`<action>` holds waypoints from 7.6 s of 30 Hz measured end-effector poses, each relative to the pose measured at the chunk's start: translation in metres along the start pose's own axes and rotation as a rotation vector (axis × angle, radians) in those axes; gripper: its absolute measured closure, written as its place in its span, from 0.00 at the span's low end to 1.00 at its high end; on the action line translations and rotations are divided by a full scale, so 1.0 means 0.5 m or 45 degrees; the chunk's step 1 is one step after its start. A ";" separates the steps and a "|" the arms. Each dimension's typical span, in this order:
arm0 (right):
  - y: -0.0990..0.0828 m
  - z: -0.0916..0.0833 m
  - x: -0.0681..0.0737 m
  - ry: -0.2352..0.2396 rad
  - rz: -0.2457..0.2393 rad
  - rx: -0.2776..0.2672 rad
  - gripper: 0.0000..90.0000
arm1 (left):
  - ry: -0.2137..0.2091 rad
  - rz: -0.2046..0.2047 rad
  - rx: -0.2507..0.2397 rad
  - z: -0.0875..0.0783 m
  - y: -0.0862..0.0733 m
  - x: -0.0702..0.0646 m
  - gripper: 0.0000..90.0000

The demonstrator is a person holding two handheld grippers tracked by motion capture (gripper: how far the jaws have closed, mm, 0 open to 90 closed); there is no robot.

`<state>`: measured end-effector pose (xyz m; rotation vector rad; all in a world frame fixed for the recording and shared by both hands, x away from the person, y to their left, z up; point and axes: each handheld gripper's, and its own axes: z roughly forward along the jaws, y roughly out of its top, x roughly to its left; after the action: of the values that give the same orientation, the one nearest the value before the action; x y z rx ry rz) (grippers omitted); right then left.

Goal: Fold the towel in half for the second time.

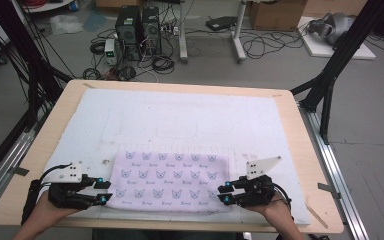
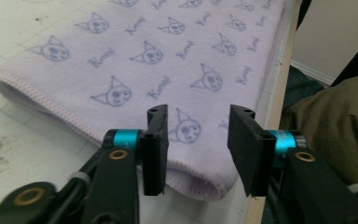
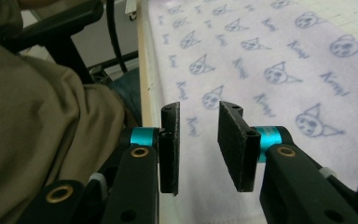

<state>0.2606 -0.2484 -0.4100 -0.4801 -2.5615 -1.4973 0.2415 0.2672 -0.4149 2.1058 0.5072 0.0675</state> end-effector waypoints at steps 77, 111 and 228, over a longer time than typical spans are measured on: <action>0.014 0.049 -0.174 -0.462 0.098 0.158 0.89 | 0.454 -0.106 0.108 0.125 0.058 0.151 0.89; 0.133 -0.024 -0.217 -0.550 0.045 0.084 0.90 | 0.540 -0.109 -0.087 0.097 0.172 0.203 0.90; -0.003 -0.006 -0.061 -0.659 0.057 -0.069 0.14 | 0.473 -0.124 -0.074 0.038 0.031 0.067 0.34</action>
<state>0.2887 -0.2579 -0.4180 -1.0470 -2.8525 -1.5978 0.2817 0.2576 -0.4176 2.0148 0.8168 0.4176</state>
